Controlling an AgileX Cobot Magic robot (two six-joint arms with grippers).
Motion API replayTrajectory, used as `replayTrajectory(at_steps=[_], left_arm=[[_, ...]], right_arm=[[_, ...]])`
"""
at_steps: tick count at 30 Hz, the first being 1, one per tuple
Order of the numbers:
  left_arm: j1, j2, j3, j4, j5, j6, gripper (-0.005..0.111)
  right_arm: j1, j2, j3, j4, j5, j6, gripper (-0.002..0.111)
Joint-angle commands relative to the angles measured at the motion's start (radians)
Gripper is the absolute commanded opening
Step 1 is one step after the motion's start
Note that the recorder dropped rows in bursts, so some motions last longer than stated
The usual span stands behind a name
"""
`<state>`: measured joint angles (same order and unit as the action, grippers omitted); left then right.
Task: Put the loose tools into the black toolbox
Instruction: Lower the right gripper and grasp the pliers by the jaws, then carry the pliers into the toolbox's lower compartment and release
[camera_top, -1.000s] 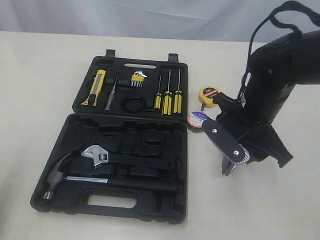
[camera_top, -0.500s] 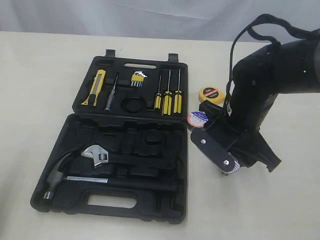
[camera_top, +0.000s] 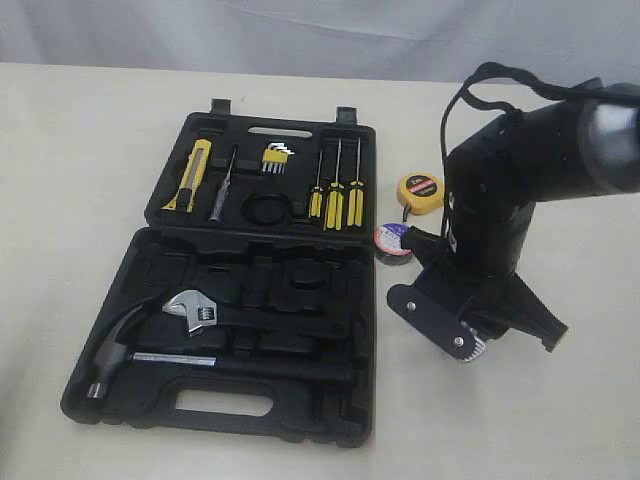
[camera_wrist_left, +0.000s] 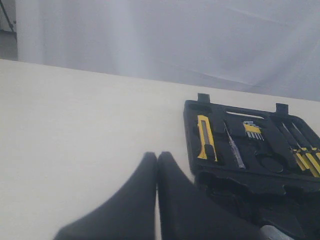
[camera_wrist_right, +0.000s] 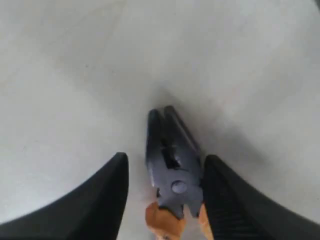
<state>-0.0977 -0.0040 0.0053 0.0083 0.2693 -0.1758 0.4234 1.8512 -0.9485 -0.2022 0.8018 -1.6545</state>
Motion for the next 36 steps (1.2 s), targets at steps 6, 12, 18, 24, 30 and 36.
replayTrajectory(at_steps=[6, 12, 18, 24, 30, 36], left_arm=[[-0.006, 0.004, -0.005, -0.008, 0.003, 0.000, 0.000], [-0.006, 0.004, -0.005, -0.008, 0.003, 0.000, 0.000], [-0.006, 0.004, -0.005, -0.008, 0.003, 0.000, 0.000], [-0.006, 0.004, -0.005, -0.008, 0.003, 0.000, 0.000], [-0.006, 0.004, -0.005, -0.008, 0.003, 0.000, 0.000], [-0.006, 0.004, -0.005, -0.008, 0.003, 0.000, 0.000]], right_arm=[[-0.001, 0.057, 0.008, -0.013, -0.055, -0.006, 0.046], [-0.001, 0.075, 0.008, -0.036, -0.081, 0.017, 0.045], [-0.001, 0.107, 0.008, -0.036, -0.116, 0.144, 0.012], [-0.001, 0.107, 0.008, -0.033, -0.149, 0.366, -0.001], [0.021, 0.076, 0.008, -0.033, -0.131, 0.437, -0.001], [0.074, 0.013, 0.008, -0.033, -0.074, 0.509, -0.001]])
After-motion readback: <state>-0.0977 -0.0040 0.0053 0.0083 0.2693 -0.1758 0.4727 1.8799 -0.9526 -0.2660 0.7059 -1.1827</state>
